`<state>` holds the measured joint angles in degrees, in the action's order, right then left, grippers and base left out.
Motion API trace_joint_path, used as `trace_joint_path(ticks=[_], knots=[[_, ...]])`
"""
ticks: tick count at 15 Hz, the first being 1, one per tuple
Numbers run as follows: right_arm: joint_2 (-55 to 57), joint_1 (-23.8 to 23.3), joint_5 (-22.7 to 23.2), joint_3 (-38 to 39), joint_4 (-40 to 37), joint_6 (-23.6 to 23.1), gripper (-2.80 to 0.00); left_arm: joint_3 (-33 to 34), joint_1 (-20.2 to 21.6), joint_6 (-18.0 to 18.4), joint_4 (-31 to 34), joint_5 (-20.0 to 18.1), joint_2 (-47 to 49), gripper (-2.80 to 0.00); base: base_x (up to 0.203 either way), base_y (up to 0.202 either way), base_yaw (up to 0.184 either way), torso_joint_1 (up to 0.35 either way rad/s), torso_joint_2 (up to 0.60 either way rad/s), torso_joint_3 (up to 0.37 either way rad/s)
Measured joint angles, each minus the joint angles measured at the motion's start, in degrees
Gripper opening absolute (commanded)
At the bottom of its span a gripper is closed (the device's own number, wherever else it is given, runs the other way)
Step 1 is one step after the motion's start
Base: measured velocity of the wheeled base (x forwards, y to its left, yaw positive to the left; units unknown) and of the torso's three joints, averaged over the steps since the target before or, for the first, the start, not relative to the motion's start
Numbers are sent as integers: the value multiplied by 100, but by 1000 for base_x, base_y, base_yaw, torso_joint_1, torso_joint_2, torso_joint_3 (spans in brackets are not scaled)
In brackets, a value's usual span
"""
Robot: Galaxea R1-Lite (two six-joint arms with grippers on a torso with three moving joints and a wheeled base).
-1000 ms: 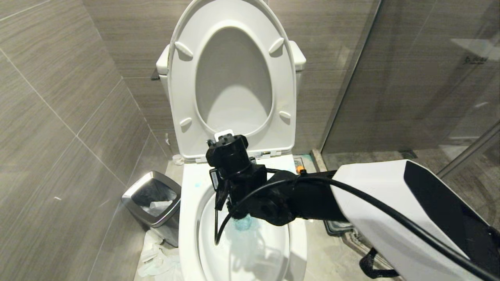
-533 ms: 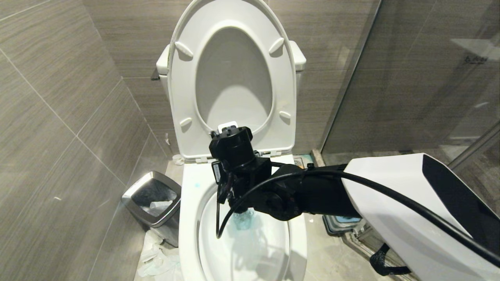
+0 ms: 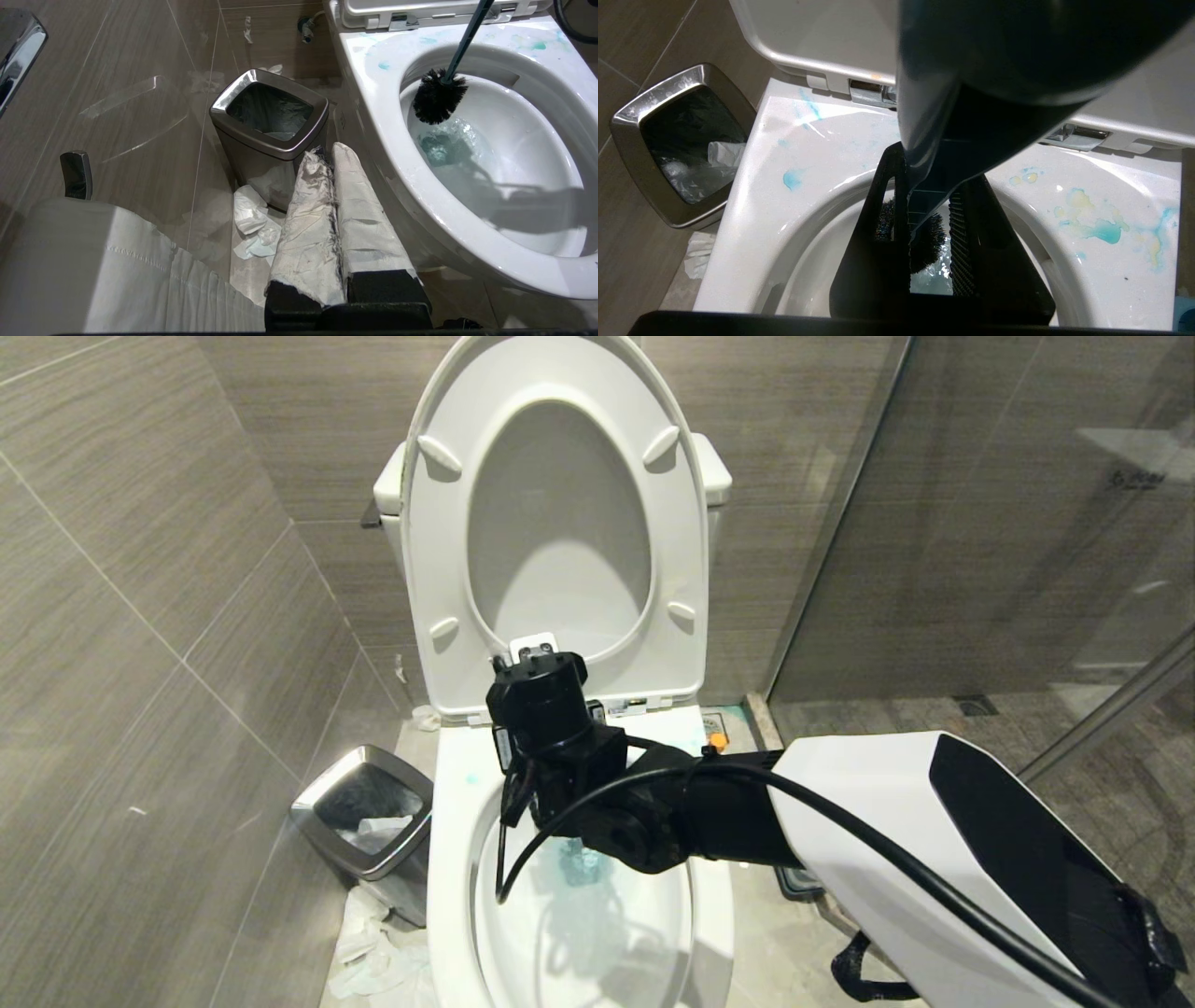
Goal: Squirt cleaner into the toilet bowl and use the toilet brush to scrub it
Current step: Scrub the toilet bowl
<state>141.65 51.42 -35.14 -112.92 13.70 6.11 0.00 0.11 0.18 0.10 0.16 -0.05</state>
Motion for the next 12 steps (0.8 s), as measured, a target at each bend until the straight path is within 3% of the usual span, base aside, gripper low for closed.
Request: trace_joint_path(ticks=[9,12], knots=[[72,536,5,54,54,30,-280,0,0,-2,0,0,0,-280,0,0,0,0,0,0],[-155,714,11,464,54,68,-280,0,5,7,1,0,0,-280,0,0,0,0,0,0]])
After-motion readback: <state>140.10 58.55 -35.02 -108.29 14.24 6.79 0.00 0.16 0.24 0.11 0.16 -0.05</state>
